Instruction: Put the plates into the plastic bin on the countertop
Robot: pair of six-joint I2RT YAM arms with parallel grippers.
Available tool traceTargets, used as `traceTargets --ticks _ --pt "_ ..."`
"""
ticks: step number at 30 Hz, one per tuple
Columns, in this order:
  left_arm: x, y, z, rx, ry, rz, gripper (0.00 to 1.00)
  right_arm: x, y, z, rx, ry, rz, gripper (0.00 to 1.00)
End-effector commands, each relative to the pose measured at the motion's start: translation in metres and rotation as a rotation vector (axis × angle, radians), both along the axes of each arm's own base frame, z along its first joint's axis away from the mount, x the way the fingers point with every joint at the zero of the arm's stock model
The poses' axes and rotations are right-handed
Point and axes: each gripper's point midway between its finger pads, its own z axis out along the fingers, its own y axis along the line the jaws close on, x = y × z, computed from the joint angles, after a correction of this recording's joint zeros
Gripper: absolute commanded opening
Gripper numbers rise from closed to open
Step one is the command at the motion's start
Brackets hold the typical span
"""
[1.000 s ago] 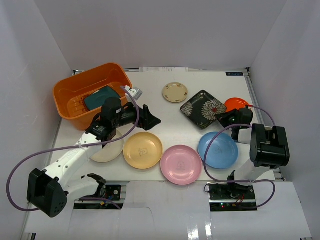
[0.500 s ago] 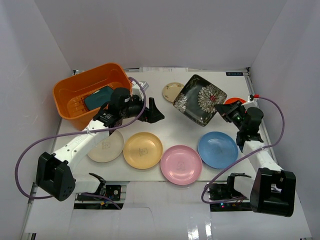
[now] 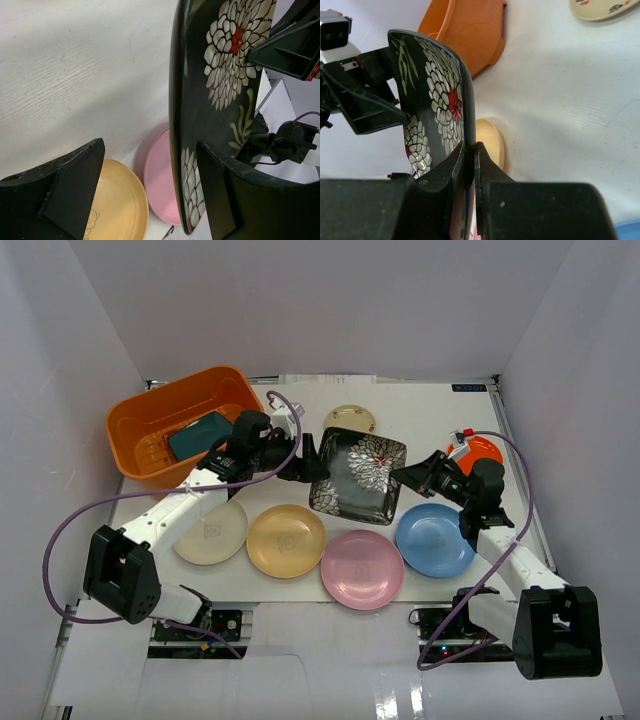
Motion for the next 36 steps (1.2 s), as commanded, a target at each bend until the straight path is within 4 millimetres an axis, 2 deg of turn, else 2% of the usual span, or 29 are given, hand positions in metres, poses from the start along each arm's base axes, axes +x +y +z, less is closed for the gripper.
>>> traceTargets --ticks 1,3,4,6,7,11,13,14,15,16,17,18,20,21,22,23,24,25,26,29,30,31,33,34,36 --pt "-0.001 -0.004 0.002 -0.011 0.000 -0.013 0.84 -0.011 0.018 0.049 0.075 -0.164 0.108 0.08" --pt "0.002 -0.007 0.002 -0.025 -0.002 -0.014 0.74 -0.012 0.025 0.046 0.074 -0.152 0.131 0.08" --pt "0.002 -0.007 0.002 -0.028 -0.001 -0.014 0.64 -0.012 0.027 0.047 0.074 -0.155 0.136 0.08" --pt "0.001 -0.010 0.002 -0.037 0.000 -0.023 0.51 -0.012 0.031 0.044 0.073 -0.143 0.149 0.08" --pt "0.001 -0.010 0.002 -0.039 0.004 -0.023 0.31 -0.011 0.031 0.043 0.072 -0.139 0.143 0.08" --pt "0.001 -0.007 0.007 -0.043 -0.009 -0.009 0.01 -0.009 0.031 0.037 0.066 -0.112 0.130 0.08" --pt "0.001 -0.005 0.012 -0.049 -0.016 0.003 0.00 -0.009 0.031 0.036 0.065 -0.100 0.128 0.12" --pt "0.002 -0.004 0.014 -0.052 -0.016 0.010 0.00 -0.008 0.031 0.036 0.067 -0.101 0.128 0.18" --pt "0.004 -0.002 0.019 -0.063 -0.022 0.017 0.00 -0.009 0.032 0.037 0.069 -0.104 0.131 0.38" --pt "0.006 -0.001 0.024 -0.077 -0.018 0.027 0.00 -0.010 0.032 0.036 0.069 -0.098 0.133 0.48" --pt "0.011 0.005 0.029 -0.090 -0.016 0.048 0.00 -0.011 0.031 0.034 0.069 -0.095 0.133 0.63" --pt "0.013 0.007 0.040 -0.127 -0.006 0.058 0.00 -0.013 0.031 0.036 0.070 -0.103 0.131 0.70" --pt "0.031 0.029 0.056 -0.183 -0.013 0.117 0.00 -0.017 0.030 0.036 0.065 -0.103 0.128 0.83" --pt "0.037 0.038 0.065 -0.216 -0.012 0.138 0.00 -0.018 0.029 0.036 0.062 -0.105 0.124 0.85" --pt "0.037 0.045 0.080 -0.277 0.014 0.142 0.00 -0.020 0.029 0.035 0.059 -0.108 0.124 0.87" --pt "0.053 0.069 0.092 -0.315 -0.008 0.203 0.00 -0.023 0.028 0.038 0.057 -0.121 0.124 0.87" --pt "0.057 0.079 0.100 -0.343 -0.007 0.222 0.00 -0.026 0.028 0.035 0.055 -0.117 0.127 0.88" --pt "0.061 0.088 0.116 -0.383 -0.009 0.241 0.00 -0.028 0.027 0.034 0.051 -0.118 0.129 0.88" --pt "0.071 0.105 0.126 -0.401 -0.036 0.288 0.00 -0.031 0.027 0.033 0.042 -0.123 0.131 0.88" --pt "0.088 0.137 0.151 -0.452 -0.075 0.407 0.00 -0.036 0.025 0.022 0.005 -0.119 0.126 0.88" --pt "0.091 0.144 0.155 -0.457 -0.082 0.435 0.00 -0.037 0.024 0.016 -0.005 -0.111 0.122 0.88" --pt "0.103 0.174 0.157 -0.454 -0.099 0.527 0.00 -0.039 0.025 0.012 -0.013 -0.107 0.126 0.88" --pt "0.115 0.203 0.155 -0.444 -0.084 0.636 0.00 -0.042 0.024 0.005 -0.036 -0.106 0.121 0.87" --pt "0.121 0.229 0.152 -0.436 -0.087 0.709 0.00 -0.042 0.024 0.002 -0.046 -0.104 0.118 0.87" --pt "0.131 0.262 0.138 -0.392 -0.060 0.842 0.00 -0.044 0.025 -0.002 -0.068 -0.107 0.122 0.87"
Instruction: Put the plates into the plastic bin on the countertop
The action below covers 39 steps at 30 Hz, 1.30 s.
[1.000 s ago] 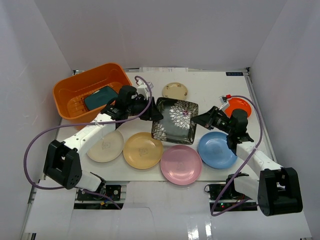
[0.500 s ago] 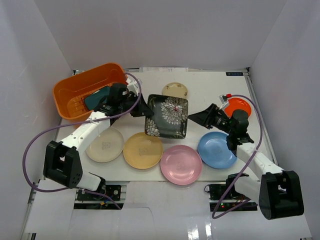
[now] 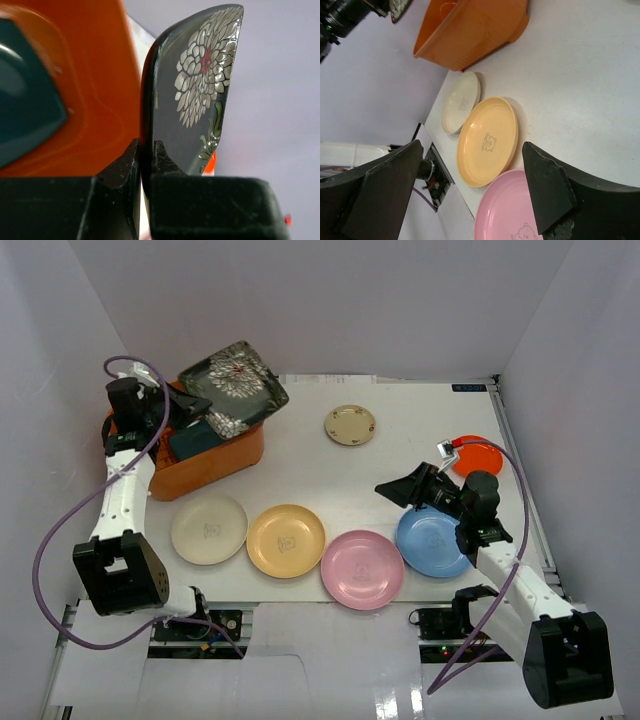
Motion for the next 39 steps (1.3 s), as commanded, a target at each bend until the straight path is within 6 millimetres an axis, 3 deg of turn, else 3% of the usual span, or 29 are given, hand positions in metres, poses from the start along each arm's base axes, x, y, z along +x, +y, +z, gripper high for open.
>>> traceTargets --ticks 1,4,10,15,20,27,39 --pt "0.003 0.056 0.050 0.009 -0.093 0.191 0.00 -0.006 0.003 -0.009 -0.056 -0.029 0.016 0.87" --pt "0.011 0.084 0.028 0.026 -0.002 0.238 0.00 -0.008 0.009 -0.012 -0.088 -0.038 0.034 0.86" --pt "0.022 0.098 0.016 0.115 0.062 0.215 0.00 -0.011 0.023 -0.015 -0.128 -0.067 0.064 0.86" --pt "0.021 0.102 -0.001 0.141 0.134 0.189 0.00 -0.018 0.031 -0.024 -0.141 -0.061 0.089 0.86" --pt "0.023 0.114 -0.031 0.169 0.226 0.189 0.00 -0.023 0.040 -0.028 -0.155 -0.062 0.117 0.86" --pt "0.036 0.130 -0.049 0.219 0.287 0.199 0.00 -0.024 0.052 -0.031 -0.182 -0.071 0.148 0.86" --pt "0.038 0.136 -0.084 0.230 0.362 0.192 0.00 -0.026 0.056 -0.045 -0.225 -0.053 0.142 0.86"
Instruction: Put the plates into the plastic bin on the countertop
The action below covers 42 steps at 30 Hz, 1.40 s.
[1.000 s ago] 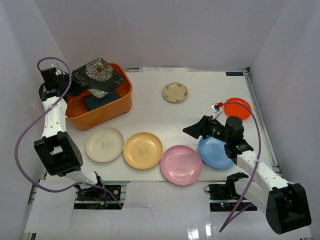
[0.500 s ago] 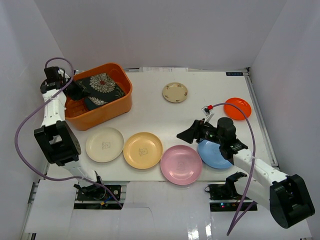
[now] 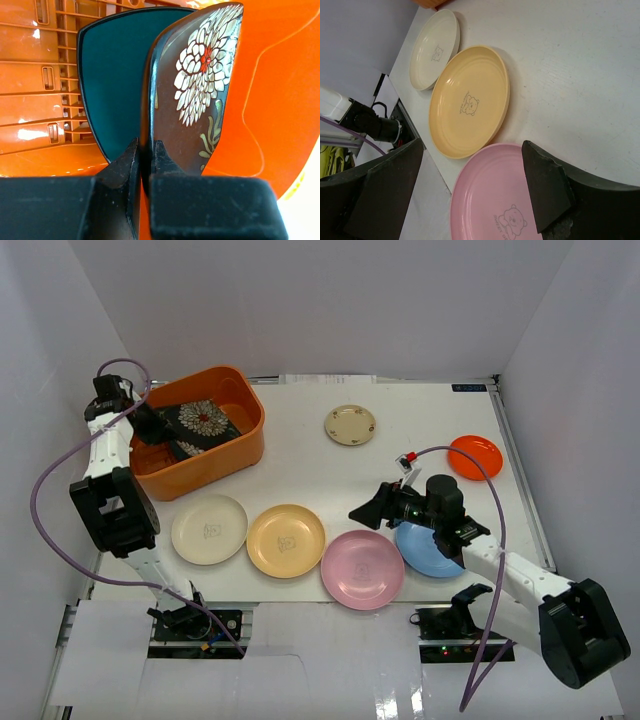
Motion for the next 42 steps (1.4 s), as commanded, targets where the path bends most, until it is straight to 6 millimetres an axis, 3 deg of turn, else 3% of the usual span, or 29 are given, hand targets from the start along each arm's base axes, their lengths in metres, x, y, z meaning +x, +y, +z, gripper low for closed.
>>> traceTargets --ticks 1,5,9,19,24,27,29,34,35,36,38,39,42 --pt "0.015 -0.002 0.039 0.004 -0.138 -0.026 0.00 0.008 0.005 0.015 0.006 -0.062 -0.001 0.86" --pt "0.015 0.001 0.029 0.010 -0.119 -0.019 0.00 0.008 0.006 0.014 0.001 -0.062 -0.008 0.86" --pt "0.011 0.005 0.020 0.028 -0.094 -0.001 0.18 0.008 0.008 0.012 -0.004 -0.058 -0.006 0.86" --pt "0.000 0.014 0.004 0.091 -0.052 0.024 0.42 0.008 0.009 0.008 -0.013 -0.052 -0.015 0.86" --pt "-0.005 0.018 0.013 0.136 -0.069 0.039 0.71 0.007 0.013 0.005 -0.027 -0.047 -0.009 0.85" --pt "-0.006 0.018 0.029 0.183 -0.111 0.055 0.90 0.008 0.015 0.002 -0.048 -0.046 -0.008 0.85" --pt "-0.008 0.015 0.046 0.202 -0.155 0.064 0.98 0.008 0.016 0.001 -0.056 -0.045 -0.007 0.85" --pt "-0.011 0.002 0.082 0.246 -0.275 0.078 0.98 0.007 0.020 -0.003 -0.087 -0.037 -0.001 0.85" --pt "-0.014 0.000 0.081 0.249 -0.283 0.083 0.98 0.007 0.020 -0.003 -0.091 -0.037 -0.002 0.84" --pt "-0.015 -0.004 0.105 0.262 -0.361 0.089 0.98 0.006 0.022 -0.004 -0.096 -0.036 0.002 0.82" --pt "-0.021 -0.010 0.116 0.271 -0.417 0.092 0.98 0.008 0.021 -0.003 -0.114 -0.041 -0.007 0.81" --pt "-0.027 -0.018 0.146 0.284 -0.511 0.096 0.98 0.008 0.020 -0.006 -0.133 -0.041 -0.008 0.78" --pt "-0.047 -0.043 0.186 0.315 -0.640 0.082 0.98 0.013 0.018 -0.004 -0.159 -0.054 -0.029 0.70"
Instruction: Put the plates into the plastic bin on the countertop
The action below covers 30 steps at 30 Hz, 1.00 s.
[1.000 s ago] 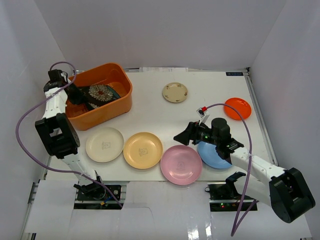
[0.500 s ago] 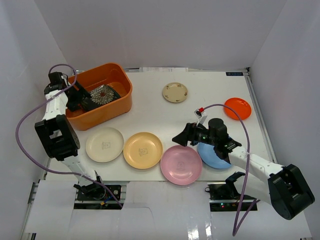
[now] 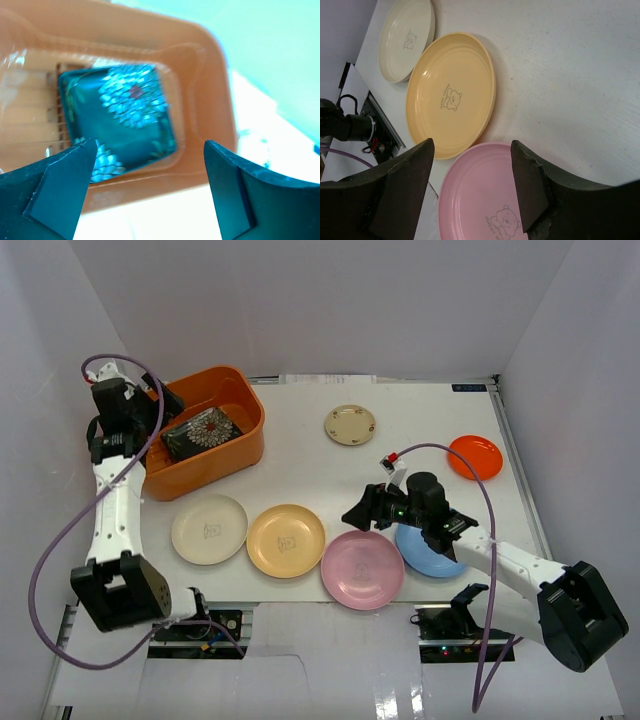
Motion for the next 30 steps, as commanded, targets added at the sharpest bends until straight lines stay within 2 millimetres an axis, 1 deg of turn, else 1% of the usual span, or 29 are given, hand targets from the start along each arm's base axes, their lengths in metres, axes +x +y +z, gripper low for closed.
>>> traceTargets --ticks 1,2,3,4,5,6,7,8,9,10,11,12,13,14,15,16,17,18,19,20,21,23,24,25,26,27,28,29,30 --pt "-0.020 -0.025 0.074 0.067 -0.234 -0.008 0.98 0.015 0.000 0.015 -0.034 -0.069 -0.032 0.68" --pt "-0.026 -0.044 0.080 0.074 -0.252 -0.048 0.98 0.014 -0.001 0.013 -0.051 -0.066 -0.033 0.66" --pt "-0.033 -0.053 0.073 0.076 -0.245 -0.068 0.96 0.014 -0.002 0.013 -0.058 -0.065 -0.035 0.61" --pt "-0.050 -0.062 0.085 0.084 -0.283 -0.092 0.94 0.015 -0.003 0.011 -0.071 -0.064 -0.046 0.59" --pt "-0.061 -0.075 0.067 0.072 -0.245 -0.138 0.91 0.013 -0.005 0.007 -0.088 -0.057 -0.046 0.55" --pt "-0.070 -0.079 0.076 0.070 -0.266 -0.146 0.88 0.013 -0.007 0.005 -0.101 -0.053 -0.053 0.54" --pt "-0.088 -0.086 0.068 0.051 -0.264 -0.177 0.83 0.016 -0.010 0.002 -0.119 -0.055 -0.072 0.52" --pt "-0.097 -0.091 0.060 0.035 -0.250 -0.197 0.80 0.014 -0.012 -0.003 -0.145 -0.045 -0.074 0.51" --pt "-0.107 -0.097 0.050 0.017 -0.224 -0.227 0.75 0.015 -0.014 -0.005 -0.159 -0.044 -0.081 0.49" --pt "-0.117 -0.110 0.032 -0.021 -0.187 -0.289 0.70 0.017 -0.019 -0.008 -0.183 -0.045 -0.104 0.49" --pt "-0.130 -0.116 0.030 -0.042 -0.193 -0.319 0.65 0.018 -0.022 -0.011 -0.200 -0.045 -0.119 0.48" --pt "-0.139 -0.123 0.019 -0.066 -0.162 -0.353 0.61 0.017 -0.027 -0.016 -0.227 -0.035 -0.132 0.44" --pt "-0.147 -0.133 -0.001 -0.102 -0.114 -0.407 0.60 0.021 -0.034 -0.021 -0.256 -0.035 -0.165 0.44" --pt "-0.157 -0.147 -0.010 -0.119 -0.088 -0.458 0.59 0.023 -0.036 -0.020 -0.266 -0.041 -0.183 0.43" --pt "-0.162 -0.150 -0.024 -0.132 -0.045 -0.472 0.58 0.020 -0.043 -0.028 -0.308 -0.016 -0.193 0.43" --pt "-0.166 -0.153 -0.033 -0.135 -0.021 -0.485 0.58 0.022 -0.049 -0.031 -0.332 -0.016 -0.222 0.43" --pt "-0.170 -0.157 -0.050 -0.140 0.024 -0.498 0.58 0.026 -0.056 -0.031 -0.354 -0.025 -0.258 0.43" --pt "-0.173 -0.159 -0.060 -0.146 0.056 -0.506 0.58 0.027 -0.060 -0.032 -0.372 -0.028 -0.277 0.44" --pt "-0.174 -0.161 -0.065 -0.150 0.073 -0.515 0.59 0.031 -0.071 -0.033 -0.418 -0.031 -0.323 0.44" --pt "-0.175 -0.164 -0.072 -0.150 0.093 -0.523 0.60 0.033 -0.078 -0.031 -0.438 -0.038 -0.353 0.45" --pt "-0.174 -0.164 -0.080 -0.143 0.122 -0.523 0.61 0.039 -0.091 -0.031 -0.481 -0.053 -0.416 0.48" --pt "-0.172 -0.166 -0.091 -0.124 0.158 -0.522 0.64 0.040 -0.104 -0.029 -0.525 -0.064 -0.466 0.56" --pt "-0.167 -0.162 -0.104 -0.103 0.200 -0.496 0.65 0.041 -0.109 -0.030 -0.547 -0.067 -0.486 0.62" --pt "-0.166 -0.162 -0.109 -0.096 0.220 -0.493 0.66 0.044 -0.118 -0.031 -0.588 -0.073 -0.521 0.65" --pt "-0.167 -0.166 -0.114 -0.089 0.234 -0.502 0.68 0.046 -0.122 -0.034 -0.611 -0.069 -0.535 0.67" --pt "-0.162 -0.164 -0.118 -0.069 0.232 -0.480 0.69 0.047 -0.124 -0.036 -0.628 -0.068 -0.543 0.69" --pt "-0.159 -0.163 -0.125 -0.060 0.250 -0.468 0.70 0.049 -0.126 -0.040 -0.647 -0.058 -0.553 0.69" --pt "-0.157 -0.165 -0.127 -0.048 0.254 -0.469 0.71 0.050 -0.127 -0.041 -0.655 -0.054 -0.557 0.69" --pt "-0.154 -0.162 -0.132 -0.027 0.261 -0.442 0.72 0.051 -0.127 -0.043 -0.665 -0.048 -0.559 0.69"
